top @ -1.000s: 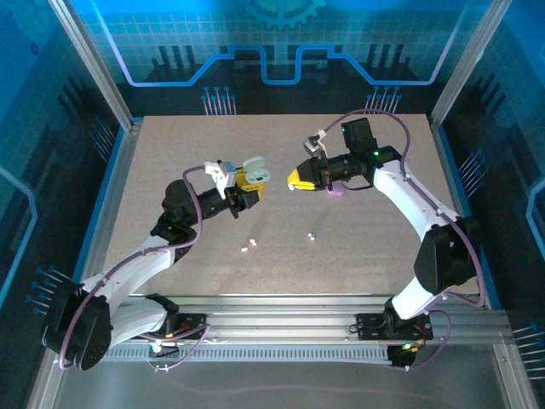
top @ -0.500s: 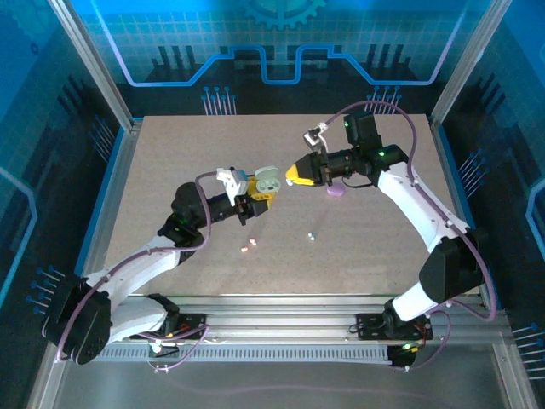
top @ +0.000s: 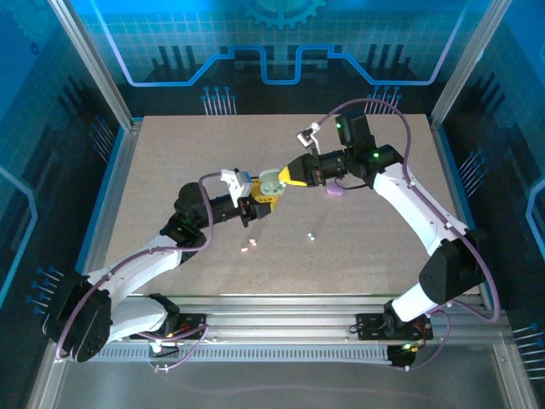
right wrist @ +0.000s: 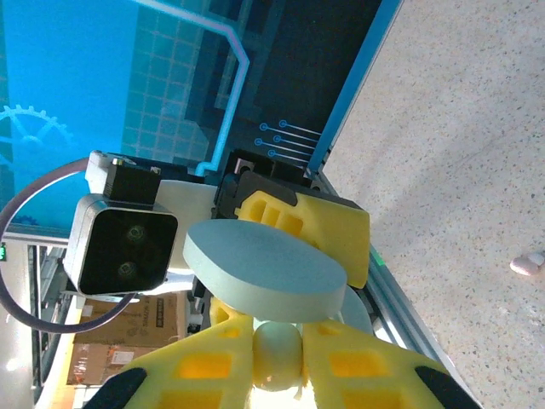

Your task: Insert the wireless bluetooth earbuds into the charging case

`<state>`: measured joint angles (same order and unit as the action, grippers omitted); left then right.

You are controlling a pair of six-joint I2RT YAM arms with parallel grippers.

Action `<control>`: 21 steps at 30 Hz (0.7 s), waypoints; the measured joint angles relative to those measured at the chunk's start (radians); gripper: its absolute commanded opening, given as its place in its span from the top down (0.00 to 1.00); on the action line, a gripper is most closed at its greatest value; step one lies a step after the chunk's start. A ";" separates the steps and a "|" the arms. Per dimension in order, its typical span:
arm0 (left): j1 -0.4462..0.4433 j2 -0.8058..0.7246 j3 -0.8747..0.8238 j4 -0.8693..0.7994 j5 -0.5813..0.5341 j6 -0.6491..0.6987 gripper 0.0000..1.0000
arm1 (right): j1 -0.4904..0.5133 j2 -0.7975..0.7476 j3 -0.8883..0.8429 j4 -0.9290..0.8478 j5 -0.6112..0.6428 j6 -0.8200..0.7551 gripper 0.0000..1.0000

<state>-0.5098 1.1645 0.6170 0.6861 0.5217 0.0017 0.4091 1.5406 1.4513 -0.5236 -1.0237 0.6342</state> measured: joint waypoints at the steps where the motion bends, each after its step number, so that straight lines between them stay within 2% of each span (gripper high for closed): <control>1: 0.000 0.000 0.001 0.000 0.000 0.000 0.72 | 0.002 0.000 0.000 0.000 0.003 -0.003 0.82; 21: -0.005 0.035 0.011 0.037 0.003 -0.022 0.72 | 0.018 0.000 0.023 -0.060 0.059 -0.065 0.80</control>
<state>-0.5148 1.1995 0.6277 0.7231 0.5247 -0.0204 0.4274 1.5410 1.4742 -0.5838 -0.9646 0.5694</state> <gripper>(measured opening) 0.383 0.195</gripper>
